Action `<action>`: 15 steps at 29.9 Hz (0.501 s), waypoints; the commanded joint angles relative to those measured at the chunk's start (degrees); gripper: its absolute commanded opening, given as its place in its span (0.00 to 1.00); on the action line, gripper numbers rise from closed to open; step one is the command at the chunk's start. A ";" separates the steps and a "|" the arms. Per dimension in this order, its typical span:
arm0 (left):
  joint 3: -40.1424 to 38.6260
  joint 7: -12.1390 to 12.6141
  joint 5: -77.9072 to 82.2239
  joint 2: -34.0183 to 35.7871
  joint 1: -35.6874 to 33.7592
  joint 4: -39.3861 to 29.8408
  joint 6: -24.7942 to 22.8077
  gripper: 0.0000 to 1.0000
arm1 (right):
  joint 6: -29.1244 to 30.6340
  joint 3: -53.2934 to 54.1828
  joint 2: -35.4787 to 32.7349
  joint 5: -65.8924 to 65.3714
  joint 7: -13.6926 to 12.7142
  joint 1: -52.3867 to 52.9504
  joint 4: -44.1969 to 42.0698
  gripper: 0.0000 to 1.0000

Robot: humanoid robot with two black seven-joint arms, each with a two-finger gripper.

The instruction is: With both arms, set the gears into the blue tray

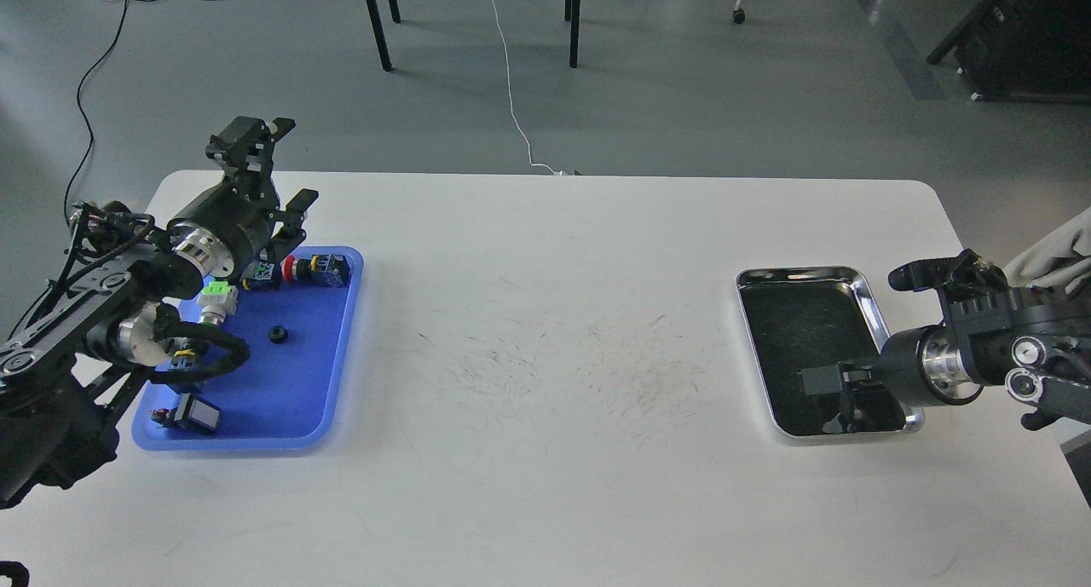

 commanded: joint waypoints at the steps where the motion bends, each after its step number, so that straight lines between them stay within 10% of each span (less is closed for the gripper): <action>1: -0.04 -0.01 0.00 -0.02 0.00 0.08 -0.01 0.98 | -0.07 -0.05 1.20 -0.09 -0.01 -0.55 -1.45 0.95; 15: -0.04 -0.01 1.58 -0.02 -0.09 0.08 -0.01 0.98 | -0.16 -0.14 3.22 -0.17 0.08 -1.70 -4.18 0.73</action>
